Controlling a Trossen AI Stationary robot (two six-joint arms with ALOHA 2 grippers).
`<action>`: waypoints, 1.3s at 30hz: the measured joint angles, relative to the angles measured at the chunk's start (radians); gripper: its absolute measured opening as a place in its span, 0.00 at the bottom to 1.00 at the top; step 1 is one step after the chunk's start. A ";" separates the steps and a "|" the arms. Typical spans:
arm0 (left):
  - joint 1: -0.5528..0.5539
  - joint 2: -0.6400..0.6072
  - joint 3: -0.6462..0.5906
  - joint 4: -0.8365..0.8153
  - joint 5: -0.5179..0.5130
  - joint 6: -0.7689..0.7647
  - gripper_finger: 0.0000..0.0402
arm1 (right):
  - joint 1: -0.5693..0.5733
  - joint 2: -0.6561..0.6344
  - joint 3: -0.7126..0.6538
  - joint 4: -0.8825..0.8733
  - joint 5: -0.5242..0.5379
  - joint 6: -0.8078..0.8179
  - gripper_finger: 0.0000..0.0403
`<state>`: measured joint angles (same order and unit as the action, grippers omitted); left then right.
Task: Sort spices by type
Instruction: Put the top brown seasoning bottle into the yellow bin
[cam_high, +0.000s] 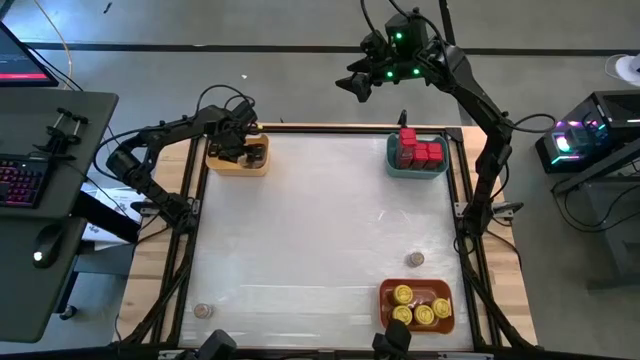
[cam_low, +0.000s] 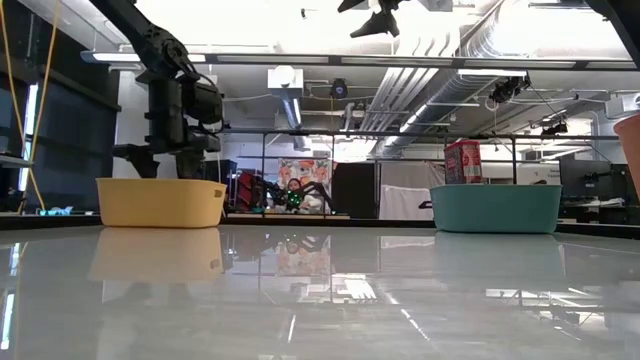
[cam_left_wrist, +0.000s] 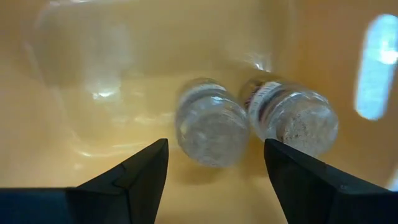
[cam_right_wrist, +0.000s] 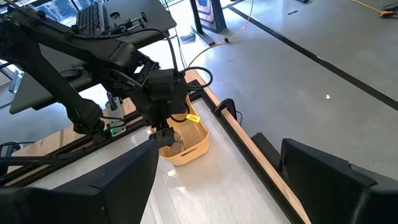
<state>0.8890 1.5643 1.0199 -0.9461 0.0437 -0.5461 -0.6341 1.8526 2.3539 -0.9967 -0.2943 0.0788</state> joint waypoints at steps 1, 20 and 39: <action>0.000 -0.005 0.000 0.001 0.018 0.000 0.63 | 0.000 0.000 0.000 0.000 0.000 0.000 0.84; 0.008 -0.055 0.165 -0.004 0.023 0.073 0.63 | 0.001 0.000 0.000 0.029 0.000 0.037 0.84; -0.021 -0.030 0.185 -0.128 -0.181 0.109 0.63 | 0.000 0.000 0.000 0.029 0.000 0.037 0.84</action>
<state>0.8684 1.5341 1.2053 -1.0742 -0.1375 -0.4366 -0.6338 1.8526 2.3539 -0.9676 -0.2943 0.1154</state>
